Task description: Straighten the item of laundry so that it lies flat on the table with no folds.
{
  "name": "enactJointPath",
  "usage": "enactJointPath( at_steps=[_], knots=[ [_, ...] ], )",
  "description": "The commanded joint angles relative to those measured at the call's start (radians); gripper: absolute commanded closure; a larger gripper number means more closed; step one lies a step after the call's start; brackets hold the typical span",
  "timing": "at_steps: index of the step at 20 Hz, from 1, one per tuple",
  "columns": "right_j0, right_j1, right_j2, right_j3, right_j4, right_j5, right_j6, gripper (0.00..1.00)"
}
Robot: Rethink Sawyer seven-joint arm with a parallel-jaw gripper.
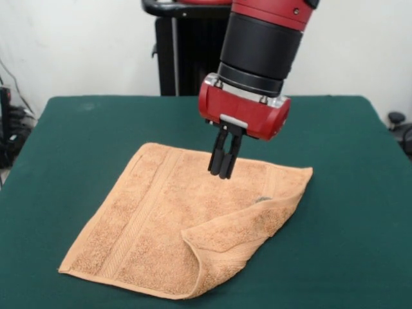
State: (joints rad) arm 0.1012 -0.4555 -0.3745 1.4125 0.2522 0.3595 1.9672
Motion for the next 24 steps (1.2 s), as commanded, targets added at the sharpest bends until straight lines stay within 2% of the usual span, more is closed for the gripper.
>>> enactJointPath(
  at_steps=[1,14,24],
  knots=[
    [0.034,0.028,0.106,0.142,0.053,-0.052,0.260,1.00],
    [0.075,0.105,0.110,0.149,0.102,-0.149,0.298,1.00],
    [0.072,0.079,0.147,0.247,0.104,-0.214,0.270,1.00]
  ],
)
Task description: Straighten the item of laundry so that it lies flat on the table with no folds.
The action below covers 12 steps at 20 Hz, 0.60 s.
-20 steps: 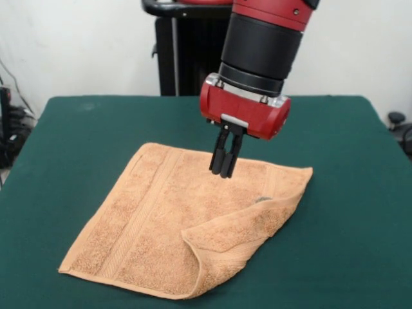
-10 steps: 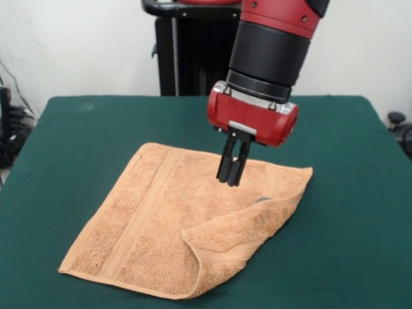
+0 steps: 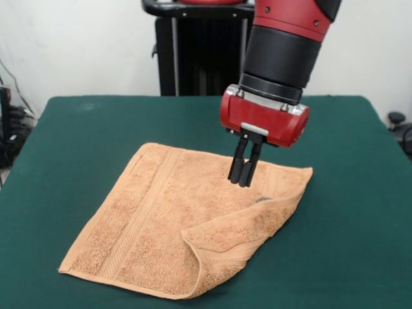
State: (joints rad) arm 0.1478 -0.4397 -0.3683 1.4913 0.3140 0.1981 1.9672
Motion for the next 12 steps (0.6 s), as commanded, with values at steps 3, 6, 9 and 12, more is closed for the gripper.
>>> enactJointPath(
  at_steps=[3,6,9,12],
  knots=[
    [0.021,0.066,0.154,0.184,0.043,-0.078,0.268,1.00],
    [0.014,0.072,0.168,0.193,0.041,-0.102,0.261,1.00],
    [0.015,0.084,0.171,0.188,0.045,-0.108,0.255,1.00],
    [0.029,0.107,0.165,0.174,0.058,-0.110,0.259,1.00]
  ],
)
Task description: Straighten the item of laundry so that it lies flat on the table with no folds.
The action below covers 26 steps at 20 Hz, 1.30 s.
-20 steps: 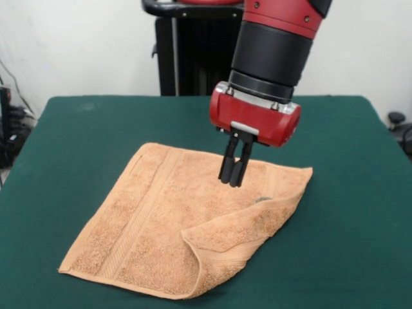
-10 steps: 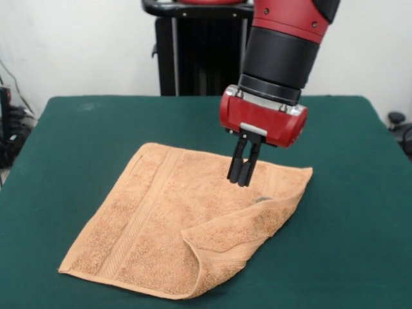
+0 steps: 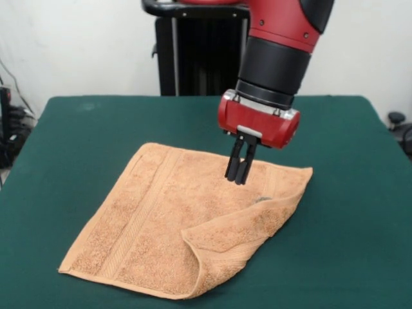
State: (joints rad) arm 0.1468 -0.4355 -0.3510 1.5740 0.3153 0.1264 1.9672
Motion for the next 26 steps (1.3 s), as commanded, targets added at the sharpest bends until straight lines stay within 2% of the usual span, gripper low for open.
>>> enactJointPath(
  at_steps=[1,14,26],
  knots=[
    [0.036,0.112,0.144,0.085,0.063,-0.042,0.263,1.00],
    [0.076,0.222,0.150,0.021,0.143,-0.081,0.272,1.00],
    [0.108,0.252,0.127,-0.012,0.219,-0.072,0.268,1.00]
  ],
)
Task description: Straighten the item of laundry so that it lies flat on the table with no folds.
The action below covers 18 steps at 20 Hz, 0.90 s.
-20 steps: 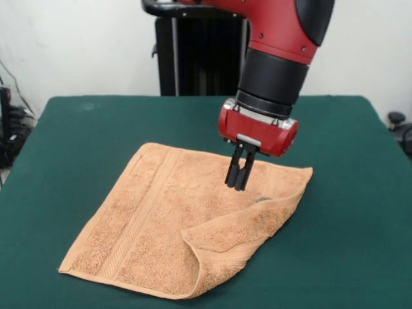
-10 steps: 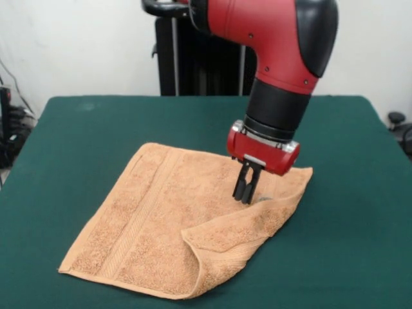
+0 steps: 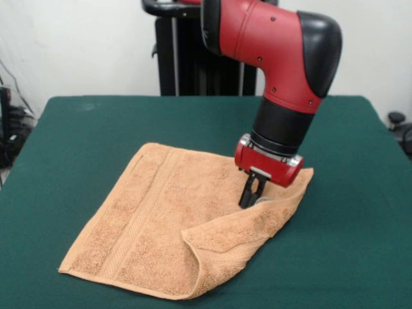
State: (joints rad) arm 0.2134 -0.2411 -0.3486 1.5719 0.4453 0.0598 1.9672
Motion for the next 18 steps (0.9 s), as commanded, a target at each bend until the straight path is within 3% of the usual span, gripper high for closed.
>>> enactJointPath(
  at_steps=[1,9,18],
  knots=[
    [0.048,0.053,0.120,-0.008,0.096,0.001,0.270,1.00],
    [0.080,0.006,0.072,-0.025,0.135,0.115,0.263,1.00],
    [0.079,-0.099,0.026,-0.028,0.114,0.281,0.236,1.00]
  ],
)
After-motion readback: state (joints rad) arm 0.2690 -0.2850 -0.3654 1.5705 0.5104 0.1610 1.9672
